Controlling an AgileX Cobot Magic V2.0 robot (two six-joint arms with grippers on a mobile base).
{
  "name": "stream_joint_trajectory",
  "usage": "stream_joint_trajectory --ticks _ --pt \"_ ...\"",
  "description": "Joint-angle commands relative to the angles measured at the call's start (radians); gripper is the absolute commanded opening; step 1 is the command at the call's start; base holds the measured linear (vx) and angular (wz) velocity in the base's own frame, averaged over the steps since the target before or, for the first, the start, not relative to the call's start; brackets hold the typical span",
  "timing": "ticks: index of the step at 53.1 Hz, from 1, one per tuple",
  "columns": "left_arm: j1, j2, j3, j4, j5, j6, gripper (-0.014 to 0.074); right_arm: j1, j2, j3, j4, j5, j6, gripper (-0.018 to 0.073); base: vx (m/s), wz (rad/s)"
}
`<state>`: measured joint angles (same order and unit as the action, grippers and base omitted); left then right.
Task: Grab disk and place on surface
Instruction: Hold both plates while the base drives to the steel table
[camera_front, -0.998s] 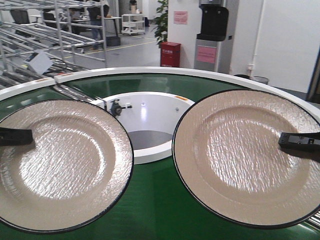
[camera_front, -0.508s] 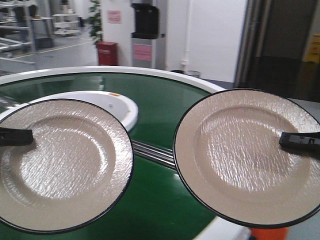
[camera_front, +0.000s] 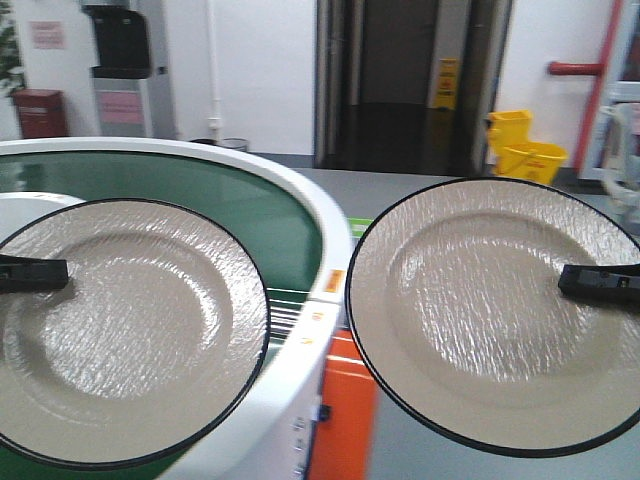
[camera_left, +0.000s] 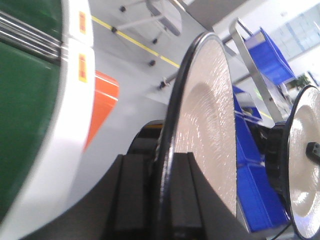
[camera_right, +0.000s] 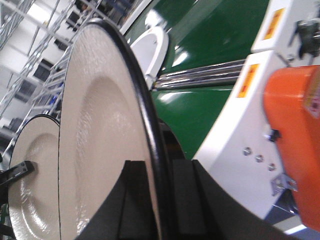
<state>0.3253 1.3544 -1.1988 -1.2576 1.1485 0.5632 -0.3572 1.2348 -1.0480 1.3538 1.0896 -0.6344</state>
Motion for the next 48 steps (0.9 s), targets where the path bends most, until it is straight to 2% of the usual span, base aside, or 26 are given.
stream_joint_trajectory --ticks 1,48 --pt "-0.006 -0.036 -0.028 -0.138 0.006 -0.016 -0.0008 -0.007 -0.031 -0.031 0.131 0.009 0.001 -0.0009 -0.14 -0.54" --pt "-0.006 -0.036 -0.028 -0.138 0.006 -0.016 -0.0008 -0.007 -0.031 -0.031 0.13 0.009 0.001 -0.0009 -0.07 -0.51"
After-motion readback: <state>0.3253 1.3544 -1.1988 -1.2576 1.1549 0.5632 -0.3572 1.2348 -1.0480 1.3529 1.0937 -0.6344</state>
